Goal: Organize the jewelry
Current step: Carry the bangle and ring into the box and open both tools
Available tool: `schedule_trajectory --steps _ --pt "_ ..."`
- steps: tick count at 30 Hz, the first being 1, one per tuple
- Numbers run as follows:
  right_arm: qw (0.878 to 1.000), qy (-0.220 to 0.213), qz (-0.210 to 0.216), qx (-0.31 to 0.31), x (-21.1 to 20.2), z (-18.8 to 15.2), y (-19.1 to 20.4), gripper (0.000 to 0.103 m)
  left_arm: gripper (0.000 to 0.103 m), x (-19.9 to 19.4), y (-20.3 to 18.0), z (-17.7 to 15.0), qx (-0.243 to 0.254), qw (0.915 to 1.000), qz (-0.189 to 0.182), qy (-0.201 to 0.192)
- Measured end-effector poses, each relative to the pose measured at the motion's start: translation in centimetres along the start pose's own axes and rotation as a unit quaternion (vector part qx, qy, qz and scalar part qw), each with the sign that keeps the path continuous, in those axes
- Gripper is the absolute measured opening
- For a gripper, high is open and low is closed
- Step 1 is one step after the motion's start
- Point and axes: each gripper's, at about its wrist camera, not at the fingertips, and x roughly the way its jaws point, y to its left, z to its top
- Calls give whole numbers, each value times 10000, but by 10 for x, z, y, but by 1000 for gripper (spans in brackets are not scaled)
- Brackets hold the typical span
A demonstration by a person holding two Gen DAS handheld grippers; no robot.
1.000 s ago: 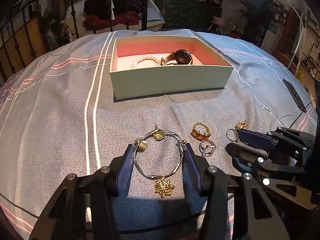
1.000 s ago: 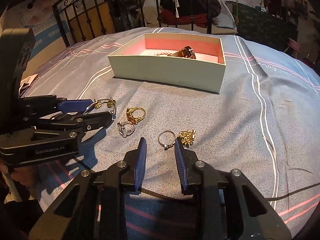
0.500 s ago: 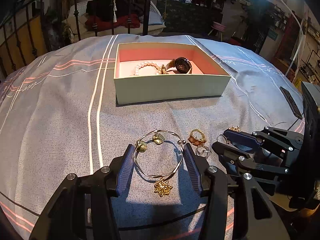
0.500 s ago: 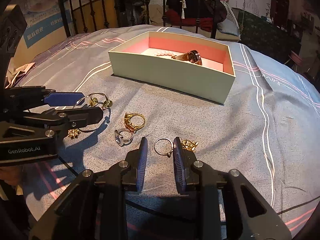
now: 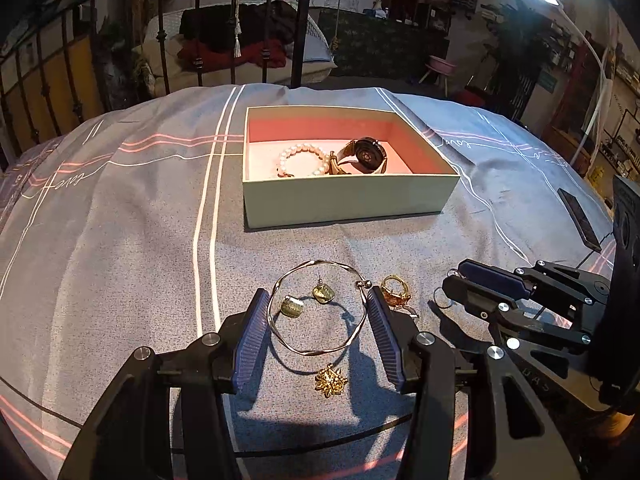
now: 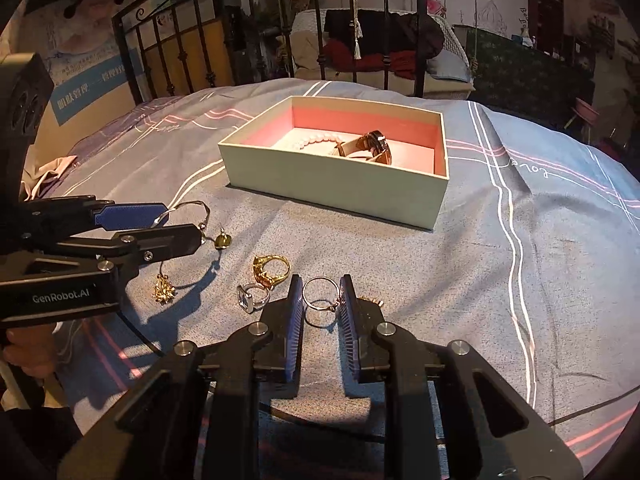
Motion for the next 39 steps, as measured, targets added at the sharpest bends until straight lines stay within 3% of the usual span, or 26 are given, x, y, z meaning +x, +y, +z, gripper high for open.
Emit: schedule_trajectory --steps 7,16,27,39 --pt "9992 -389 -39 -68 -12 39 -7 20 49 -4 -5 32 21 9997 -3 -247" --pt "9978 -634 -157 -72 1 95 -20 20 49 3 -3 98 -122 9988 82 -466" --pt "9988 -403 -281 87 37 126 -39 20 50 42 -4 141 -208 9994 232 -149" --pt "9994 203 -256 134 81 120 -45 20 50 90 4 134 -227 9977 361 535"
